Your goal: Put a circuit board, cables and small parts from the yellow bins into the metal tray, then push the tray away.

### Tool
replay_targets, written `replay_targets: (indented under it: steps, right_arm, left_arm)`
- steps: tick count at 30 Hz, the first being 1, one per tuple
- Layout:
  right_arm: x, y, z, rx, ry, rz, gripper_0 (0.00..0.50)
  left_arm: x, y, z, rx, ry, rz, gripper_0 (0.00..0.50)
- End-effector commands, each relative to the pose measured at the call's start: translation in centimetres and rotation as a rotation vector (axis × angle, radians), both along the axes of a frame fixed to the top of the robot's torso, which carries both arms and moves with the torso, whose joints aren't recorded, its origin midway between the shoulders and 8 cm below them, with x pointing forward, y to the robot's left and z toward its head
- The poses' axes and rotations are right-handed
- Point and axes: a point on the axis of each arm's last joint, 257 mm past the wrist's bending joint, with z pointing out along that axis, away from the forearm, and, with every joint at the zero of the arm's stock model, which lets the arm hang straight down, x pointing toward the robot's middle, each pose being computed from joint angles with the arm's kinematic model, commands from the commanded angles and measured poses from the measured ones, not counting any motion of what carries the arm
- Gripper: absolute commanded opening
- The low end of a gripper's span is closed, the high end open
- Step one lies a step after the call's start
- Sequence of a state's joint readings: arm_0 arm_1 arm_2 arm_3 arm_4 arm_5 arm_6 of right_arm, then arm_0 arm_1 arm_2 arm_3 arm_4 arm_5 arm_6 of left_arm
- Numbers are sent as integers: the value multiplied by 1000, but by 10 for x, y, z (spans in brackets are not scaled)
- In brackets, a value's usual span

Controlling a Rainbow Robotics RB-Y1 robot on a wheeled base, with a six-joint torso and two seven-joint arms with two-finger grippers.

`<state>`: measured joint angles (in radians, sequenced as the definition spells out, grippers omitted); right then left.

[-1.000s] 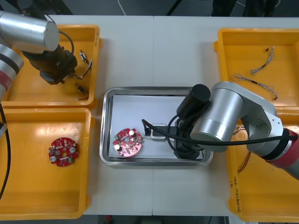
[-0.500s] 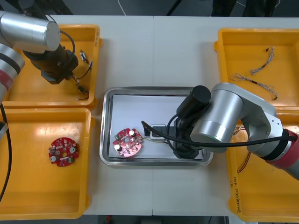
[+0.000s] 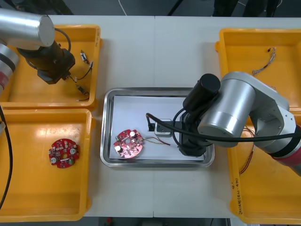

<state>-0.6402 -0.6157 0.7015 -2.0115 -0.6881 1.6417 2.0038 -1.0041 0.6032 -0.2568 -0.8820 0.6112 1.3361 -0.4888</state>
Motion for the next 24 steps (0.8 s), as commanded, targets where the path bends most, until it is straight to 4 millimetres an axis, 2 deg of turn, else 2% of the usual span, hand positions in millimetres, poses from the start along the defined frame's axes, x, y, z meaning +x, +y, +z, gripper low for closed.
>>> replay_targets:
  steps: [1, 9, 14, 19, 24]
  right_arm:
    - [-2, 6, 35, 42, -31, 10, 500]
    - [-11, -22, 69, 25, -31, -62, 500]
    - [-1, -24, 102, 102, -103, -86, 500]
    - [4, -31, 135, 178, -185, -116, 500]
    - [11, -44, 165, 239, -262, -166, 500]
  left_arm:
    - [6, 24, 73, 13, -70, 10, 0]
    - [-24, 31, 111, 61, -19, -95, 0]
    - [-41, 21, 123, 120, 20, -193, 0]
    - [-57, -4, 136, 156, 37, -303, 1]
    - [-76, -42, 144, 193, 49, -427, 2]
